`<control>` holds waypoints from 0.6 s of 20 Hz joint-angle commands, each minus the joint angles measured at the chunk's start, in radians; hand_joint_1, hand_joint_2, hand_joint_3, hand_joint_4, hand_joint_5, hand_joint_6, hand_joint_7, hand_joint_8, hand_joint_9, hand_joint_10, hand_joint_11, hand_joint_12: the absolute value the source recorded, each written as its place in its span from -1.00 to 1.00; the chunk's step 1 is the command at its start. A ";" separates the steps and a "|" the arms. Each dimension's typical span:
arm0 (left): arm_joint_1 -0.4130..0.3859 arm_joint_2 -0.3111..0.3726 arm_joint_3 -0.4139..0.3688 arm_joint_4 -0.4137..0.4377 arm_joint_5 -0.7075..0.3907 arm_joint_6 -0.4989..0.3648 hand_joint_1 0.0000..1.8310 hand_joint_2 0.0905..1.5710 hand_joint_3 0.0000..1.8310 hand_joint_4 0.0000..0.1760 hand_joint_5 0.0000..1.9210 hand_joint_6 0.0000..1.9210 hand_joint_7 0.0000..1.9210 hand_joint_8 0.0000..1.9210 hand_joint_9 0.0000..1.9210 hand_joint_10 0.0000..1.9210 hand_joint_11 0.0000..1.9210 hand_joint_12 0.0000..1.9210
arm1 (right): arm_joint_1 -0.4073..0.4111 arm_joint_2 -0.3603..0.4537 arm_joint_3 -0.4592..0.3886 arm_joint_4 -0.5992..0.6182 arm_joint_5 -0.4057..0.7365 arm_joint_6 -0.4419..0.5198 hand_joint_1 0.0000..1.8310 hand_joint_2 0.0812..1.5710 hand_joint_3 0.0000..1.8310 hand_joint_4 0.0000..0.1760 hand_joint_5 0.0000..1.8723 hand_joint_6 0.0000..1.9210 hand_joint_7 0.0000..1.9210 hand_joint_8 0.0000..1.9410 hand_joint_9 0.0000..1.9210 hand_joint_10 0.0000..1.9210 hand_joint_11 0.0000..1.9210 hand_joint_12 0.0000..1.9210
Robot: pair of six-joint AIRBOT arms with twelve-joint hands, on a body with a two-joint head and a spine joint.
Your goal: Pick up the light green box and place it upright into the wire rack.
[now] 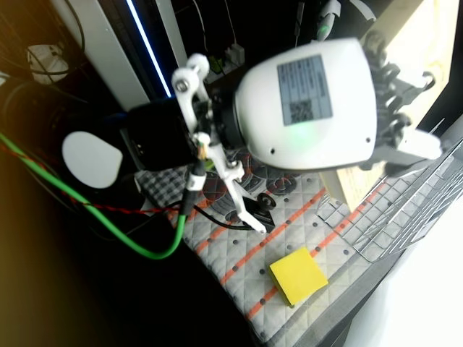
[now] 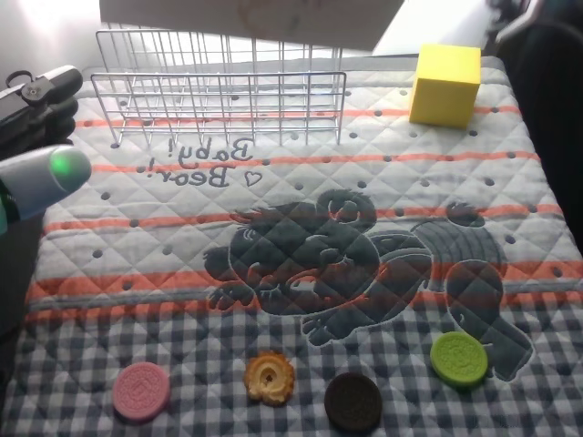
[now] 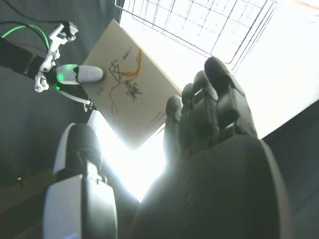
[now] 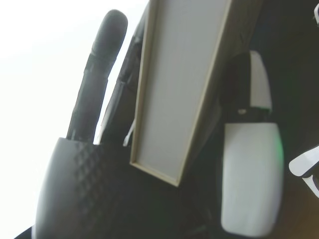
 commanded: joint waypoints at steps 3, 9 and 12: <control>0.003 -0.003 0.002 0.004 -0.131 -0.019 -0.46 0.26 -1.00 0.25 -0.80 -1.00 -0.86 -1.00 -0.83 -1.00 -1.00 -0.41 | -0.003 -0.007 0.026 0.080 0.105 0.007 0.21 0.52 -1.00 -1.00 -0.14 0.29 0.47 -1.00 0.57 -0.96 0.14 0.11; 0.010 -0.003 0.002 0.004 -0.137 -0.027 -0.32 0.26 -1.00 -0.41 -0.77 -0.99 -0.82 -1.00 -0.84 -0.99 -1.00 -0.41 | -0.019 -0.043 0.070 0.115 0.105 0.007 0.21 0.54 -1.00 -1.00 -0.16 0.32 0.53 -0.98 0.61 -0.93 0.14 0.17; 0.013 -0.003 0.002 0.004 -0.139 -0.030 -0.32 0.24 -1.00 -0.45 -0.74 -1.00 -0.79 -0.99 -0.80 -0.99 -1.00 -0.28 | -0.046 -0.065 0.090 0.142 0.105 0.007 0.21 0.53 -1.00 -1.00 -0.16 0.32 0.54 -0.98 0.62 -0.91 0.16 0.22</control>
